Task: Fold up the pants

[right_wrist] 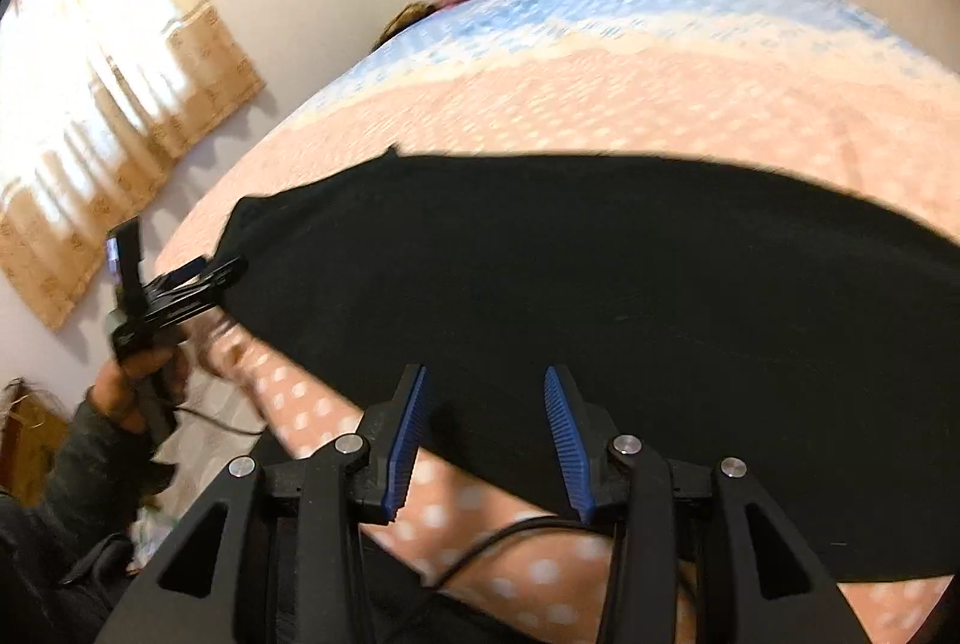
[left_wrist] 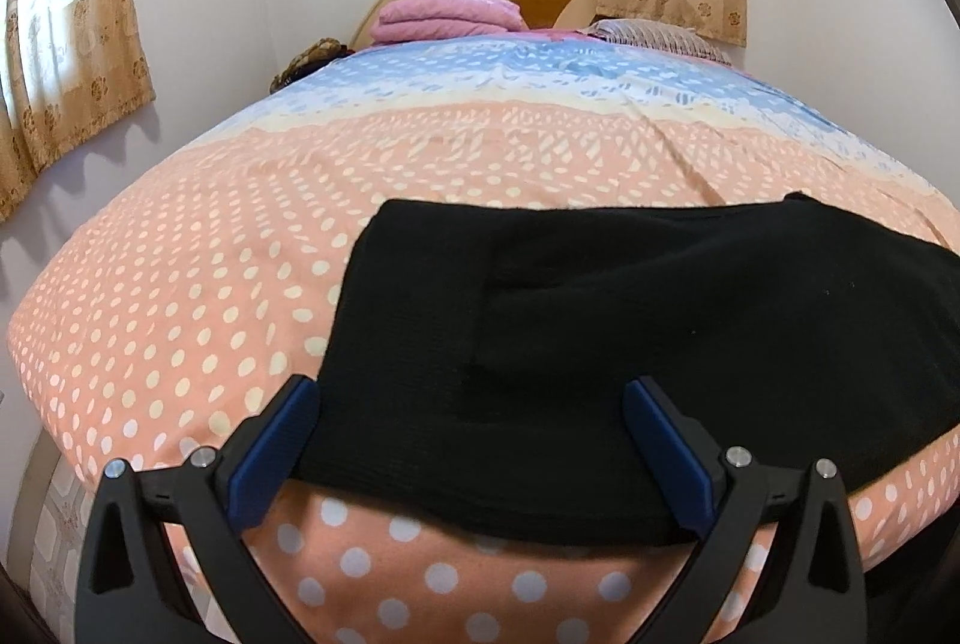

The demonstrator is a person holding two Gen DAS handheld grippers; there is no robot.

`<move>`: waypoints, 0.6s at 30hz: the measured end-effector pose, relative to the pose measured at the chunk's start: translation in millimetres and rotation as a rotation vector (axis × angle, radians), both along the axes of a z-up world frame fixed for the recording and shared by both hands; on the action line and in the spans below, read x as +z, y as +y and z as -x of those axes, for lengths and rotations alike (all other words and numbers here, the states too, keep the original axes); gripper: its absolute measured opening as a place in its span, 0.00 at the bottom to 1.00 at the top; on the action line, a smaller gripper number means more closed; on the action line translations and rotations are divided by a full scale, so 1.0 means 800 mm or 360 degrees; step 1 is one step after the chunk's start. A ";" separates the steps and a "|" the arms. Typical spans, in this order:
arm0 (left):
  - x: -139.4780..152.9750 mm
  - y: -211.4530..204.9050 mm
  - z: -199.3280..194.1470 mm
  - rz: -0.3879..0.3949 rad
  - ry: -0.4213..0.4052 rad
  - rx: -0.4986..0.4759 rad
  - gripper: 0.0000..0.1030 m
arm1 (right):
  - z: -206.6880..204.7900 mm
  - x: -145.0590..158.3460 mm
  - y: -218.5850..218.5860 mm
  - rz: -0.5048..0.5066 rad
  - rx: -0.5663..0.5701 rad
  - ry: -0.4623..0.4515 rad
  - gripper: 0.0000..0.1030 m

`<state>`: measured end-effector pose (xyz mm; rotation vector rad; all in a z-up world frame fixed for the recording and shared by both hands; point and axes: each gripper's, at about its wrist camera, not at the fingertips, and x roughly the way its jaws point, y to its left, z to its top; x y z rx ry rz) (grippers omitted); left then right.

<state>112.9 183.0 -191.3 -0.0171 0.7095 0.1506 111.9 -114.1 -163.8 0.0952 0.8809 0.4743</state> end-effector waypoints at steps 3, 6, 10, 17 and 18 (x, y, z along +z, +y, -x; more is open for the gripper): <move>-0.001 0.000 -0.004 -0.0012 0.0020 -0.0001 1.00 | -0.005 -0.010 -0.009 0.0014 -0.0009 0.0034 0.48; -0.001 0.001 -0.007 -0.0009 0.0042 -0.0001 1.00 | -0.005 -0.009 -0.008 0.0039 -0.0001 0.0024 0.48; 0.001 0.003 -0.011 -0.0012 0.0080 0.0009 1.00 | -0.005 -0.011 -0.005 0.0058 0.0006 0.0018 0.48; 0.009 0.003 -0.013 -0.0012 0.0121 0.0041 1.00 | -0.012 -0.016 -0.015 -0.0066 0.0013 0.0059 0.48; 0.010 0.001 -0.012 -0.0014 0.0120 0.0048 1.00 | -0.012 -0.017 -0.016 -0.0081 0.0013 0.0062 0.48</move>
